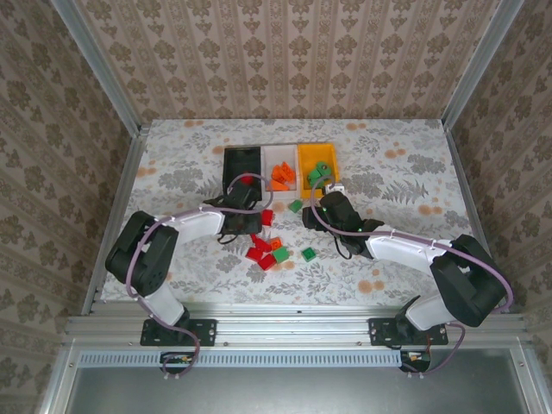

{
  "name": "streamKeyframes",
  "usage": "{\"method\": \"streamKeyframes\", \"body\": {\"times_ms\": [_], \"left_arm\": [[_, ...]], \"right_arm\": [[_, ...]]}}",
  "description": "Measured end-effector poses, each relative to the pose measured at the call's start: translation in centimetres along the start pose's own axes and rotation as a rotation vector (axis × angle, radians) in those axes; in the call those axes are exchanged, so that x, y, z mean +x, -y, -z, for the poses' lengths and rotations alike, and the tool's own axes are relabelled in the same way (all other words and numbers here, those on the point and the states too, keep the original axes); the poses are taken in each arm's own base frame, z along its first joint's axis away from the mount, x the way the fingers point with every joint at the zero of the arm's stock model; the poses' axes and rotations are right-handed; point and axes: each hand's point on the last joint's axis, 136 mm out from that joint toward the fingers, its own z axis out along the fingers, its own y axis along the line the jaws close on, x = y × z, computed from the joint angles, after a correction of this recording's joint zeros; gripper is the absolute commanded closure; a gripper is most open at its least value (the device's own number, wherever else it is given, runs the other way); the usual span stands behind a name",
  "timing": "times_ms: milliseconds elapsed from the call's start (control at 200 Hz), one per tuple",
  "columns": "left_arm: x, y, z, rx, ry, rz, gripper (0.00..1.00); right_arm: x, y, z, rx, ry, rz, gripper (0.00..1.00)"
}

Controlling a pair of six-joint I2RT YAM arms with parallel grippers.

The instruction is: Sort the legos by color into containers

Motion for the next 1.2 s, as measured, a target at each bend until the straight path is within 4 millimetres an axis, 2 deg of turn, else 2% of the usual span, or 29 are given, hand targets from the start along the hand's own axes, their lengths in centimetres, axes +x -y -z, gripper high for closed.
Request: {"method": "streamKeyframes", "body": {"times_ms": [125,240,440,600,915,1200], "left_arm": [[-0.5,-0.5,0.1,-0.001,0.011,0.002,0.38],[-0.7,-0.1,0.1,0.017,0.009,-0.033,0.37],[-2.5,0.9,0.1,0.039,0.046,-0.096,0.40],[-2.7,1.1,0.0,0.040,0.056,-0.141,0.42],[-2.8,0.6,-1.8,0.018,0.057,-0.199,0.47],[-3.8,0.7,-2.0,0.011,0.100,-0.213,0.53]], "right_arm": [[0.0,0.0,0.0,-0.002,-0.002,0.000,0.22],[0.0,0.0,0.0,-0.002,-0.002,0.000,0.22],[0.0,0.0,0.0,-0.002,-0.002,0.000,0.22],[0.1,0.0,0.0,-0.002,-0.003,0.000,0.22],[0.1,0.0,0.0,-0.002,-0.003,0.000,0.22],[0.1,0.0,0.0,-0.002,-0.003,0.000,0.22]]}}
